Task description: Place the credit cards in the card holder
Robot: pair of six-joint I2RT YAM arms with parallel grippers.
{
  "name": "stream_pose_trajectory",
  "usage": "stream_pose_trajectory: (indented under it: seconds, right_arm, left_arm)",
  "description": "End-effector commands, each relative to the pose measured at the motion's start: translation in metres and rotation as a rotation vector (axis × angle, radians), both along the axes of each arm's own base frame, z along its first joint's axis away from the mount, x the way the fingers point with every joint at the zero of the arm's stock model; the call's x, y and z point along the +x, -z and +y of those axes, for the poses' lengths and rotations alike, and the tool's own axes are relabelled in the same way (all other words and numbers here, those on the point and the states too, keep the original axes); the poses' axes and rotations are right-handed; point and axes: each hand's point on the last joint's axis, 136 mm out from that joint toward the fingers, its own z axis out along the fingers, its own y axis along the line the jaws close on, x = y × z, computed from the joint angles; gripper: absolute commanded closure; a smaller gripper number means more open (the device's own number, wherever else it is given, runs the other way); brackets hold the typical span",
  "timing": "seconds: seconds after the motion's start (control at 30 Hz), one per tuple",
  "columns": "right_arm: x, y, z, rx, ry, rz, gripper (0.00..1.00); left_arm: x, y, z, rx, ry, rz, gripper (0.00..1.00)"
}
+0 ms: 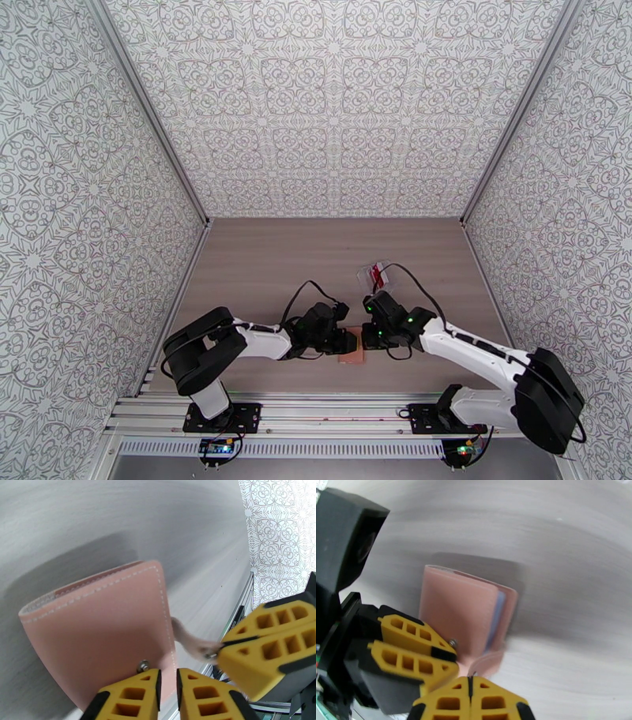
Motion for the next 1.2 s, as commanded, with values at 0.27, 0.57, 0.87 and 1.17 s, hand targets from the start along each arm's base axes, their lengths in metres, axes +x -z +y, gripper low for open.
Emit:
stream_pose_trajectory:
  seconds: [0.27, 0.57, 0.87, 1.17]
  right_arm:
    - [0.002, 0.023, 0.019, 0.06, -0.022, 0.059, 1.0]
    - [0.001, 0.029, 0.021, 0.063, -0.024, 0.069, 1.0]
    - [0.001, 0.028, 0.02, 0.066, -0.023, 0.064, 1.0]
    - [0.001, 0.025, 0.02, 0.064, -0.026, 0.057, 1.0]
  left_arm:
    - [-0.008, -0.022, 0.0, -0.069, 0.038, -0.048, 0.73]
    - [-0.008, -0.039, 0.016, -0.1, 0.025, -0.082, 0.7]
    - [0.006, -0.011, 0.062, 0.082, -0.086, -0.056, 0.7]
    - [0.001, 0.008, 0.078, 0.183, -0.096, -0.057, 0.68]
